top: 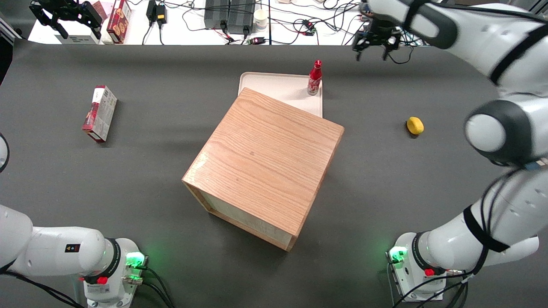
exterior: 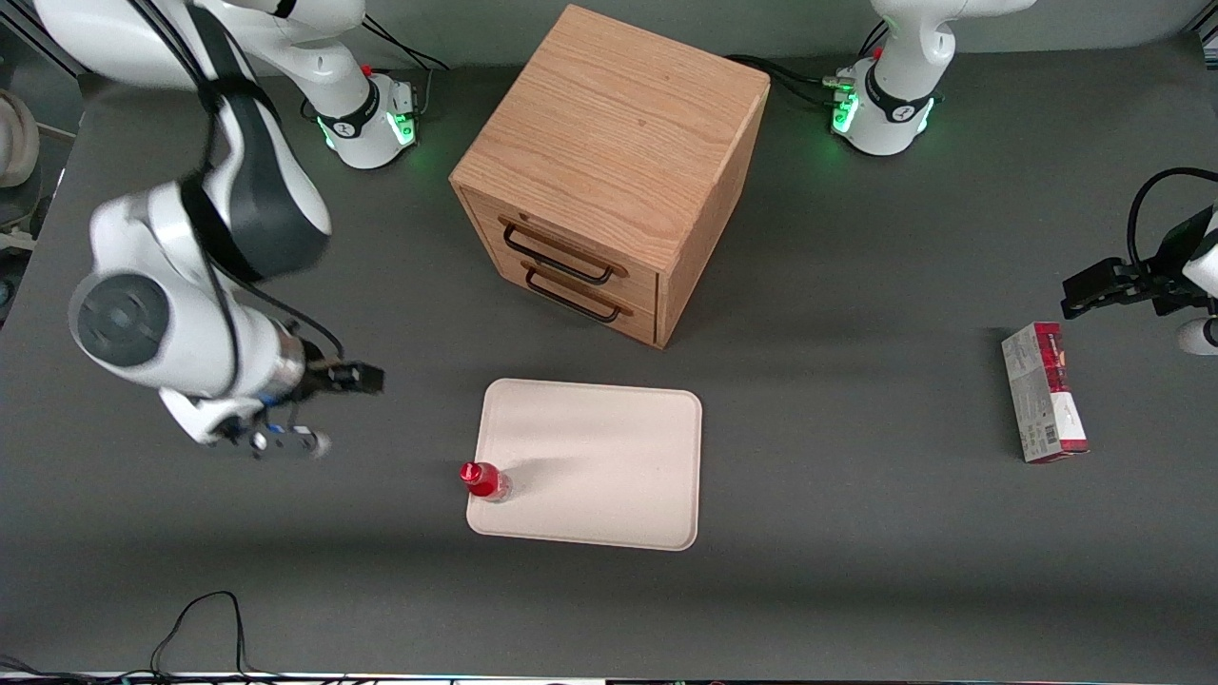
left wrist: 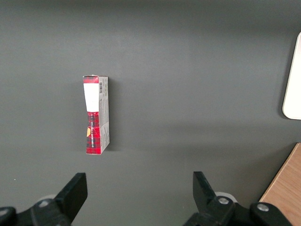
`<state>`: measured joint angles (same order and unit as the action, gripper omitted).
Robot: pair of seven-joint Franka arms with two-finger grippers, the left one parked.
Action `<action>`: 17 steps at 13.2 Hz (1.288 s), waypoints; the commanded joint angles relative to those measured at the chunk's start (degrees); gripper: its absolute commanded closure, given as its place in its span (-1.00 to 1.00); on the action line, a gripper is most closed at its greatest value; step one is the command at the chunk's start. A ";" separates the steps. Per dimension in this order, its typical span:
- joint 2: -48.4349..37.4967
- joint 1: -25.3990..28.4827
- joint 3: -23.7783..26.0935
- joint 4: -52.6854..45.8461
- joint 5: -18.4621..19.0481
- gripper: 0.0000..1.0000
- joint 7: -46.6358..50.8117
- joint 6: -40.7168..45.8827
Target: Place coke bottle on tray
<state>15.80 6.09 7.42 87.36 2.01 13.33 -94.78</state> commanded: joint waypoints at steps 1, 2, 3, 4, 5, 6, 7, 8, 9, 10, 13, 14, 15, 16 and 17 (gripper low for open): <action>-20.24 -0.82 -5.29 20.97 -2.71 -1.00 -9.27 -3.65; -22.37 0.49 -7.48 21.88 -2.71 -1.00 -11.64 -2.78; -22.74 3.03 -10.55 21.02 -2.54 -1.00 -13.06 -0.17; -22.74 3.83 -11.80 19.44 -2.53 -1.00 -13.33 0.91; -22.65 3.75 -11.98 18.12 -2.53 -1.00 -13.42 1.87; -22.39 3.67 -11.90 16.89 -2.62 -1.00 -13.42 3.36; -22.39 3.75 -11.55 16.01 -2.62 -1.00 -12.99 4.68; -23.00 3.67 -10.76 16.00 -2.71 -1.00 -13.16 6.44; -23.53 3.58 -10.58 16.00 -2.71 -1.00 -13.51 7.58; -23.71 3.32 -10.58 16.00 -2.71 -1.00 -13.60 7.60; -23.27 2.09 -9.35 14.78 -2.80 -1.00 -17.37 7.68; -22.83 2.08 -9.35 13.55 -3.15 -1.00 -17.46 7.86; -22.39 2.17 -9.61 12.41 -4.28 -1.00 -17.38 8.12; -22.22 2.43 -9.70 11.78 -4.99 -1.00 -17.29 8.73; -22.13 2.52 -9.79 11.60 -4.99 -1.00 -17.29 9.26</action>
<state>-7.38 9.11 -2.55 101.52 -1.40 -2.35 -87.55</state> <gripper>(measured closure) 0.000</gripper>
